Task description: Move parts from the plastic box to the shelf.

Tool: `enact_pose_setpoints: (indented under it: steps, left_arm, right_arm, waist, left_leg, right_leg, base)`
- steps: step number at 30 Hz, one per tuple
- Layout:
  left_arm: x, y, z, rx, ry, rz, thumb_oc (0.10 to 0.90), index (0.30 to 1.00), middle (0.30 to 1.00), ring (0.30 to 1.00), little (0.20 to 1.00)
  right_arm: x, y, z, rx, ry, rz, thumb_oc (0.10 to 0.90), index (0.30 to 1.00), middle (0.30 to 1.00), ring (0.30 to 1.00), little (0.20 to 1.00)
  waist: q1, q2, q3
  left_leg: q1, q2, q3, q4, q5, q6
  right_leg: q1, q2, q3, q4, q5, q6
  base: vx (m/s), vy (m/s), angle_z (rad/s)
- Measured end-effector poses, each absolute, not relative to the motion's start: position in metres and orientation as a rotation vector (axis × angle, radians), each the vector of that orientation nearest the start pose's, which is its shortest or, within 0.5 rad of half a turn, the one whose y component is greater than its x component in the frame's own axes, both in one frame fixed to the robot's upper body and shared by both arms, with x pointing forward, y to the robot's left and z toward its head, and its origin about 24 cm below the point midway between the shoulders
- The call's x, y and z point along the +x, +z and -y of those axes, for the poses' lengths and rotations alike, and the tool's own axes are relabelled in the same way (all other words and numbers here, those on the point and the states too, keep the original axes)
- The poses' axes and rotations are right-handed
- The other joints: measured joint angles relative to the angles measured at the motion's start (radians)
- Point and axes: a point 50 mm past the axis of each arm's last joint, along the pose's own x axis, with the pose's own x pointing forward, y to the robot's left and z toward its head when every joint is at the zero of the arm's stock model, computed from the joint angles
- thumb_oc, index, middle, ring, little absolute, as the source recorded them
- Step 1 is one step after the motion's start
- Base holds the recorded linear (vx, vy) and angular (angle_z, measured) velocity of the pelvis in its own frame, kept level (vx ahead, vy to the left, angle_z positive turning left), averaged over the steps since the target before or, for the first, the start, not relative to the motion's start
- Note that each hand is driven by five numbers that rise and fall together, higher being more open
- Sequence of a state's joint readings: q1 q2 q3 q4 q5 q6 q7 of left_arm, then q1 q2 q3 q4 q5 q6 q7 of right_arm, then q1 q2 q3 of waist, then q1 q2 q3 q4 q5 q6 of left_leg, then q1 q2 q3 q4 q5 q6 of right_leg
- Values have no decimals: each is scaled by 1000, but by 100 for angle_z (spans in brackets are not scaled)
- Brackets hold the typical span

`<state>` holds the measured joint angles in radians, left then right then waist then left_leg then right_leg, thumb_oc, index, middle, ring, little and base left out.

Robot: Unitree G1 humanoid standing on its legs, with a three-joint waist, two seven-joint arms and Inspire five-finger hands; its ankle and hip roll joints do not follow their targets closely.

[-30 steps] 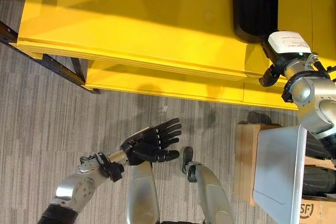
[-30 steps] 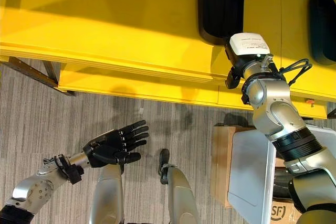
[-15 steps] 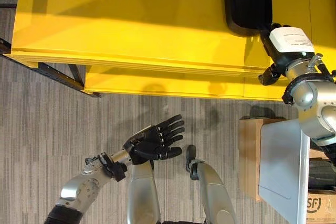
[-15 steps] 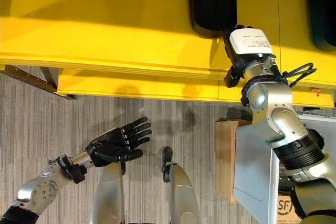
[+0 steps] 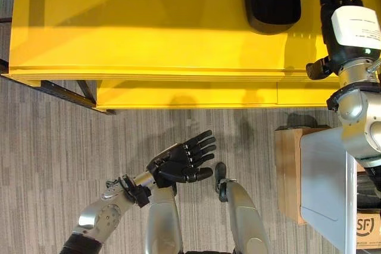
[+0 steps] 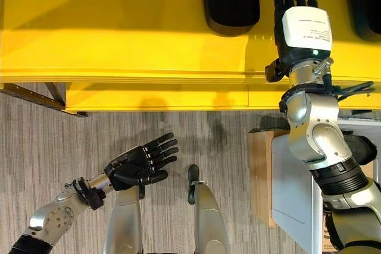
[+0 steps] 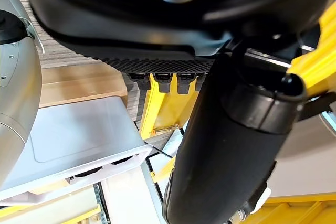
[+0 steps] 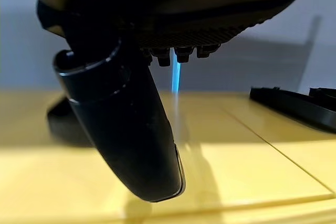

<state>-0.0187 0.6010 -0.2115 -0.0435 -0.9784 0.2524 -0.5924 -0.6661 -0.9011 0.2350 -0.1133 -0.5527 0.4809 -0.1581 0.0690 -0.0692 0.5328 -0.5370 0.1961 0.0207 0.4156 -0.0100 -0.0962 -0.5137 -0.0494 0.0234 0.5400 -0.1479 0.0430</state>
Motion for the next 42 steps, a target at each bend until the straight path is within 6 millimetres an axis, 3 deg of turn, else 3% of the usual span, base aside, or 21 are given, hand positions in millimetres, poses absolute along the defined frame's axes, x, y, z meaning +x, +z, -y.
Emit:
enact_pose_setpoints:
  steps: [3, 7, 11, 13, 16, 17, 18, 20, 24, 25, 26, 28, 29, 30, 32, 33, 34, 35, 36, 40, 42]
  left_arm:
    - [235, 54, -168, -478, -822, -214, 900, 1000, 1000, 1000, 1000]
    - [235, 53, -154, -506, -840, -189, 900, 1000, 1000, 1000, 1000]
    - [231, 50, -153, -515, -832, -175, 900, 1000, 1000, 1000, 1000]
    - [227, 47, -156, -520, -813, -170, 900, 1000, 1000, 1000, 1000]
    - [224, 45, -158, -547, -778, -146, 900, 1000, 1000, 1000, 1000]
    - [224, 44, -160, -556, -752, -135, 900, 1000, 1000, 1000, 1000]
    - [224, 44, -162, -572, -726, -115, 900, 1000, 1000, 1000, 1000]
    - [228, 50, -162, -599, -704, -51, 900, 1000, 1000, 1000, 1000]
    - [237, 50, -156, -647, -679, -5, 900, 1000, 1000, 1000, 1000]
    - [242, 54, -149, -650, -708, 7, 900, 1000, 1000, 1000, 1000]
    - [242, 55, -147, -653, -718, 12, 900, 1000, 1000, 1000, 1000]
    - [240, 56, -143, -664, -722, 30, 900, 1000, 1000, 1000, 1000]
    - [238, 55, -144, -687, -711, 36, 900, 1000, 1000, 1000, 1000]
    - [235, 50, -147, -704, -678, 22, 900, 1000, 1000, 1000, 1000]
    - [228, 36, -157, -713, -591, -22, 900, 1000, 1000, 1000, 1000]
    - [217, 16, -164, -727, -511, -87, 900, 1000, 1000, 1000, 1000]
    - [209, 8, -170, -738, -448, -103, 900, 1000, 1000, 1000, 1000]
    - [203, 1, -172, -741, -410, -129, 900, 1000, 1000, 1000, 1000]
    - [197, -7, -174, -738, -397, -167, 900, 1000, 1000, 1000, 1000]
    - [191, -9, -183, -725, -378, -176, 900, 1000, 1000, 1000, 1000]
    - [191, -8, -189, -708, -371, -171, 900, 1000, 1000, 1000, 1000]
  right_arm:
    - [302, 288, 227, -1194, -575, 578, 900, 1000, 1000, 1000, 1000]
    - [295, 277, 230, -990, -654, 625, 900, 1000, 1000, 1000, 1000]
    - [287, 235, 255, -802, -774, 491, 900, 1000, 1000, 1000, 1000]
    - [281, 193, 272, -778, -822, 332, 900, 1000, 1000, 1000, 1000]
    - [259, 127, 285, -802, -796, 109, 900, 1000, 1000, 1000, 1000]
    - [252, 114, 284, -786, -791, 78, 900, 1000, 1000, 1000, 1000]
    - [246, 104, 284, -779, -786, 47, 900, 1000, 1000, 1000, 1000]
    - [234, 96, 290, -791, -818, 42, 900, 1000, 1000, 1000, 1000]
    - [234, 90, 301, -797, -886, 37, 900, 1000, 1000, 1000, 1000]
    - [229, 90, 309, -775, -914, 51, 900, 1000, 1000, 1000, 1000]
    - [226, 88, 311, -774, -923, 37, 900, 1000, 1000, 1000, 1000]
    - [222, 85, 316, -780, -924, 18, 900, 1000, 1000, 1000, 1000]
    - [225, 85, 314, -779, -888, 10, 900, 1000, 1000, 1000, 1000]
    - [226, 79, 311, -775, -845, -18, 900, 1000, 1000, 1000, 1000]
    - [227, 66, 299, -779, -766, -55, 900, 1000, 1000, 1000, 1000]
    - [221, 53, 298, -829, -715, -98, 900, 1000, 1000, 1000, 1000]
    - [228, 49, 293, -836, -669, -110, 900, 1000, 1000, 1000, 1000]
    - [226, 46, 291, -838, -642, -122, 900, 1000, 1000, 1000, 1000]
    - [212, 37, 296, -869, -631, -168, 900, 1000, 1000, 1000, 1000]
    - [173, 9, 304, -891, -603, -329, 900, 1000, 1000, 1000, 1000]
    - [173, 6, 301, -863, -603, -337, 900, 1000, 1000, 1000, 1000]
  waist:
    - [-13, 21, -1]
    - [-22, 34, -3]
    - [-31, 36, -3]
    - [-65, 47, -6]
    - [-123, 55, -9]
    - [-137, 56, -10]
    - [-148, 60, -13]
    - [-217, 88, -30]
    - [-233, 90, -107]
    - [-228, 78, -120]
    - [-226, 70, -133]
    - [-230, 49, -159]
    - [-229, 48, -163]
    - [-227, 54, -171]
    - [-195, 10, -195]
    - [-208, -14, -240]
    - [-171, -13, -251]
    - [-164, -8, -257]
    - [-195, -10, -261]
    - [-178, -13, -268]
    - [-162, -16, -270]
  left_leg:
    - [10, -8, 9, -6, 2, 3]
    - [37, -17, 31, -25, 7, 11]
    - [87, -26, 55, -74, 20, 17]
    - [128, -26, 77, -116, 31, 20]
    - [204, -19, 107, -177, 49, 8]
    - [245, -17, 121, -218, 57, 12]
    - [278, -10, 135, -255, 68, 8]
    - [341, 5, 148, -341, 111, -10]
    - [392, -1, 132, -368, 114, 4]
    - [403, -37, 116, -309, 42, 55]
    - [402, -84, 90, -307, -1, 65]
    - [417, -241, 28, -320, -80, 139]
    - [446, -378, -89, -372, -105, 246]
    - [478, -380, -109, -408, -20, 265]
    - [519, -363, -46, -414, 11, 262]
    - [523, -336, 88, -414, 13, 268]
    - [541, -309, 172, -442, 11, 260]
    - [529, -288, 212, -428, -11, 240]
    - [519, -273, 239, -405, -6, 234]
    - [512, -247, 255, -395, -6, 224]
    - [492, -230, 296, -359, -9, 220]
  right_leg:
    - [1, -7, 11, 2, 0, 2]
    - [8, -15, 31, -3, 2, 5]
    - [38, -23, 44, -28, 6, 10]
    - [69, -23, 53, -68, 21, 20]
    - [120, -19, 67, -108, 30, 20]
    - [144, -15, 75, -129, 34, 19]
    - [168, -8, 80, -156, 45, 19]
    - [205, 12, 84, -227, 72, 10]
    - [206, 60, 193, -266, 109, 15]
    - [234, 51, 276, -303, 143, 37]
    - [242, 35, 302, -332, 155, 45]
    - [273, 13, 402, -418, 206, 78]
    - [285, 33, 474, -435, 227, 89]
    - [288, 99, 477, -418, 245, 96]
    - [293, 114, 411, -434, 273, 100]
    - [265, 63, 196, -441, 240, 57]
    - [214, 48, 23, -382, 214, 33]
    - [199, 36, -17, -354, 187, 55]
    - [215, -33, -33, -313, 162, 92]
    - [321, -140, 17, -278, 154, 106]
    - [360, -221, -34, -273, 156, 105]
  base:
    - [-33, 117, -3]
    - [-60, 119, -9]
    - [-90, 53, -7]
    - [-92, 14, -21]
    - [-37, -61, -20]
    - [-43, -90, -34]
    - [-45, -45, -38]
    - [-58, 25, -35]
    - [-51, 133, -93]
    - [-6, 299, -110]
    - [52, 329, -119]
    - [106, 249, -144]
    - [113, 211, -222]
    - [80, 196, -253]
    - [-53, 44, -213]
    - [-118, -36, -258]
    - [-175, -166, -279]
    - [-207, -266, -204]
    - [-196, -309, -115]
    - [-86, -308, -27]
    - [-90, -447, -37]
